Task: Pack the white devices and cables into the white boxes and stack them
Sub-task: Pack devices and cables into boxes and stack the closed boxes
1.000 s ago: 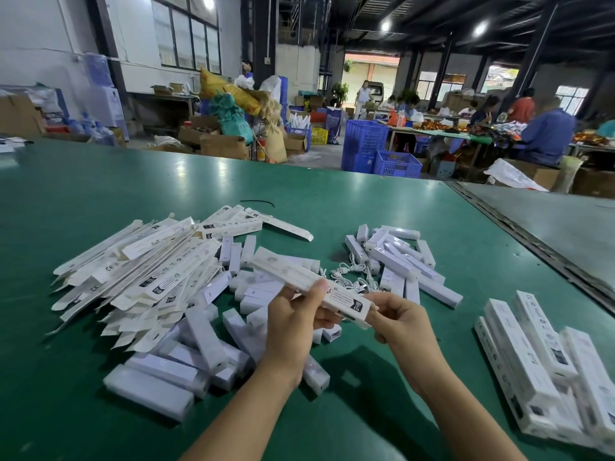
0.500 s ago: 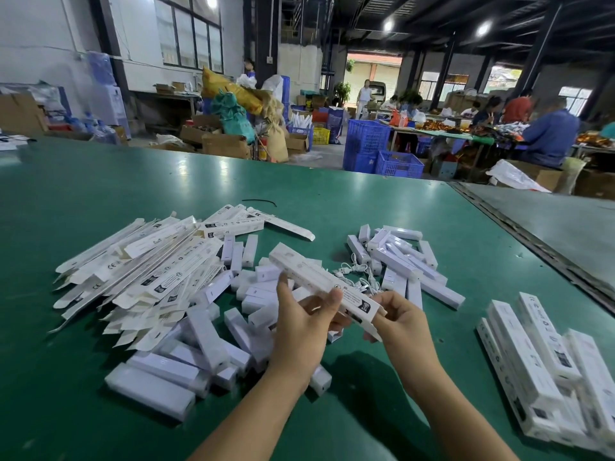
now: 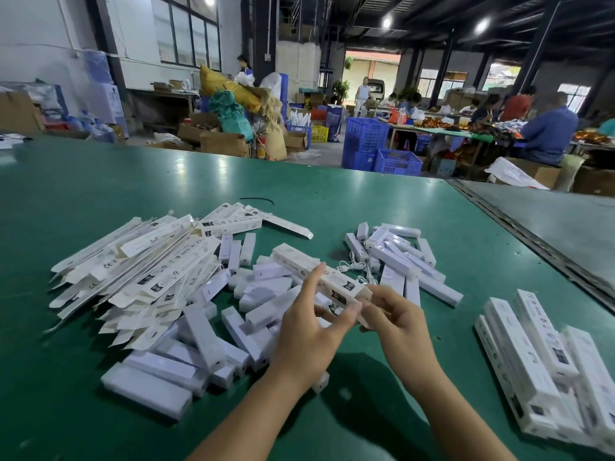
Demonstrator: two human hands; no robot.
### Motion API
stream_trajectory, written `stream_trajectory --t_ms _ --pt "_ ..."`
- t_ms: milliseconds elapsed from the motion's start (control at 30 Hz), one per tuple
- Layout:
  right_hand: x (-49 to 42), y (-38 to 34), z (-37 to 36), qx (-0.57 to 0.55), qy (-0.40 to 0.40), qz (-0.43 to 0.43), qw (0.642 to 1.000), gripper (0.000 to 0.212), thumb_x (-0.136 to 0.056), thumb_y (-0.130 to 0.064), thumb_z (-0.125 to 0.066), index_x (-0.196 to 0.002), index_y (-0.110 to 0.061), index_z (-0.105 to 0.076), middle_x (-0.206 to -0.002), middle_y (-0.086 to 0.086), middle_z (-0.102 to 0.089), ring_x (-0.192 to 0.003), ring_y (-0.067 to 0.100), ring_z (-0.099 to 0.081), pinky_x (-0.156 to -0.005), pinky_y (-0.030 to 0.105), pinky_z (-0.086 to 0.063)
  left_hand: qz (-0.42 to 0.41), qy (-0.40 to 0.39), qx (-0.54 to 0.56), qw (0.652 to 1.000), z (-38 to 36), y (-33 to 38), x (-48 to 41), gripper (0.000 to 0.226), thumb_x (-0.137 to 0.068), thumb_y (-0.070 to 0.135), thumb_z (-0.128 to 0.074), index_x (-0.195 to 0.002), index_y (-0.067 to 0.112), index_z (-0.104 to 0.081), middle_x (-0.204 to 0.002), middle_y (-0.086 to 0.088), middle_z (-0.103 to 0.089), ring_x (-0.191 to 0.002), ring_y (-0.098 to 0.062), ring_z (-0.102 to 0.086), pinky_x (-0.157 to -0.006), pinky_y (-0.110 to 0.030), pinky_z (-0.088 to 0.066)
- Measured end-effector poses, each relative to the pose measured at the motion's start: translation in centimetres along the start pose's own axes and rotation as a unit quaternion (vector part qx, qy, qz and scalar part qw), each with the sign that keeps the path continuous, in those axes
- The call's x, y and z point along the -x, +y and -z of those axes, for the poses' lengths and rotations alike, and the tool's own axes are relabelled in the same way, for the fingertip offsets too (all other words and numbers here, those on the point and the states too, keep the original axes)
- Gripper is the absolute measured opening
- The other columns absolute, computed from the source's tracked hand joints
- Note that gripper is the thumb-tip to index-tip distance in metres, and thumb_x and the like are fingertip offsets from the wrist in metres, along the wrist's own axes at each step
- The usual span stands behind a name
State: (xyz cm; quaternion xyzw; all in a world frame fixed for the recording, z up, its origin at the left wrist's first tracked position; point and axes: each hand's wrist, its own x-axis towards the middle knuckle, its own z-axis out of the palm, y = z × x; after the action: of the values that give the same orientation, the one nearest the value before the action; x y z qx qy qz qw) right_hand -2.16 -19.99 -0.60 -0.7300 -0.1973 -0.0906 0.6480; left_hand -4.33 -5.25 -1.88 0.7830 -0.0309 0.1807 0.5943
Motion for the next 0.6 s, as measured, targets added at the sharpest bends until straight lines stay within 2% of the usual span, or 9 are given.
stream_trajectory --t_ms 100,133,200,267,300,400,500,600 --pt "0.42 -0.22 -0.24 0.054 -0.032 0.065 0.996 0.015 -0.093 -0.035 -0.059 -0.098 -0.042 -0.071 -0.075 -0.021 -0.066 -0.068 -0.004 -0.059 -0.066 0.015 -0.050 0.016 0.018 0.019 1.000 0.28 0.15 -0.14 0.072 -0.076 0.068 -0.065 -0.141 0.054 -0.035 -0.121 0.024 -0.054 -0.089 0.005 -0.062 -0.076 -0.016 -0.052" --pt "0.51 -0.09 -0.24 0.077 -0.017 0.079 0.994 0.020 -0.089 -0.044 -0.060 -0.105 -0.042 -0.070 -0.075 -0.024 -0.065 -0.065 -0.005 -0.058 -0.064 0.011 -0.048 0.018 0.021 0.022 0.999 0.33 0.25 -0.12 0.074 -0.073 0.071 -0.063 -0.140 0.055 -0.035 -0.122 0.023 -0.054 -0.090 0.007 -0.062 -0.073 -0.014 -0.051" --pt "0.55 -0.06 -0.05 0.097 0.003 0.092 0.991 0.035 -0.083 -0.050 -0.064 -0.116 -0.038 -0.065 -0.088 -0.023 -0.069 -0.071 -0.001 -0.064 -0.067 0.009 -0.048 0.019 0.024 0.031 0.999 0.38 0.49 -0.09 0.073 -0.070 0.077 -0.058 -0.137 0.057 -0.036 -0.120 0.027 -0.051 -0.093 0.016 -0.058 -0.069 -0.009 -0.048" --pt "0.57 0.10 0.27 0.090 -0.019 0.101 0.991 0.041 -0.079 -0.045 -0.072 -0.119 -0.039 -0.062 -0.107 -0.017 -0.070 -0.083 0.008 -0.070 -0.075 0.017 -0.054 0.027 0.022 0.036 0.999 0.40 0.60 -0.19 0.069 -0.068 0.081 -0.053 -0.132 0.060 -0.038 -0.119 0.027 -0.050 -0.096 0.022 -0.054 -0.072 -0.009 -0.045" --pt "0.57 0.10 0.42 0.099 -0.028 0.108 0.989 0.044 -0.078 -0.042 -0.075 -0.119 -0.040 -0.061 -0.111 -0.016 -0.069 -0.085 0.012 -0.071 -0.078 0.020 -0.055 0.032 0.020 0.041 0.998 0.41 0.51 -0.26 0.067 -0.068 0.082 -0.052 -0.130 0.060 -0.040 -0.122 0.024 -0.052 -0.098 0.017 -0.057 -0.076 -0.012 -0.047" --pt "0.44 -0.07 0.42 0.139 -0.008 0.143 0.980 0.047 -0.075 -0.025 -0.082 -0.115 -0.039 -0.062 -0.108 -0.016 -0.070 -0.078 0.013 -0.069 -0.075 0.022 -0.054 0.031 0.005 0.043 0.999 0.34 0.03 -0.36 0.065 -0.067 0.085 -0.049 -0.126 0.059 -0.043 -0.124 0.015 -0.061 -0.098 0.004 -0.064 -0.083 -0.024 -0.053" --pt "0.24 -0.18 0.38 0.187 0.026 0.220 0.957 0.027 -0.074 -0.017 -0.082 -0.100 -0.017 -0.071 -0.116 -0.009 -0.070 -0.086 0.007 -0.070 -0.073 0.026 -0.057 0.012 -0.014 0.036 0.999 0.17 -0.05 -0.19 0.054 -0.071 0.084 -0.048 -0.118 0.059 -0.047 -0.108 0.009 -0.071 -0.085 -0.001 -0.070 -0.069 -0.019 -0.052" --pt "0.29 -0.19 0.68 0.213 0.030 0.245 0.945 0.020 -0.076 -0.017 -0.080 -0.095 -0.013 -0.074 -0.123 -0.004 -0.067 -0.106 0.003 -0.067 -0.080 0.022 -0.056 0.000 -0.012 0.035 0.999 0.23 -0.03 -0.14 0.041 -0.075 0.079 -0.049 -0.112 0.060 -0.049 -0.091 0.012 -0.073 -0.076 -0.002 -0.070 -0.059 -0.014 -0.050"
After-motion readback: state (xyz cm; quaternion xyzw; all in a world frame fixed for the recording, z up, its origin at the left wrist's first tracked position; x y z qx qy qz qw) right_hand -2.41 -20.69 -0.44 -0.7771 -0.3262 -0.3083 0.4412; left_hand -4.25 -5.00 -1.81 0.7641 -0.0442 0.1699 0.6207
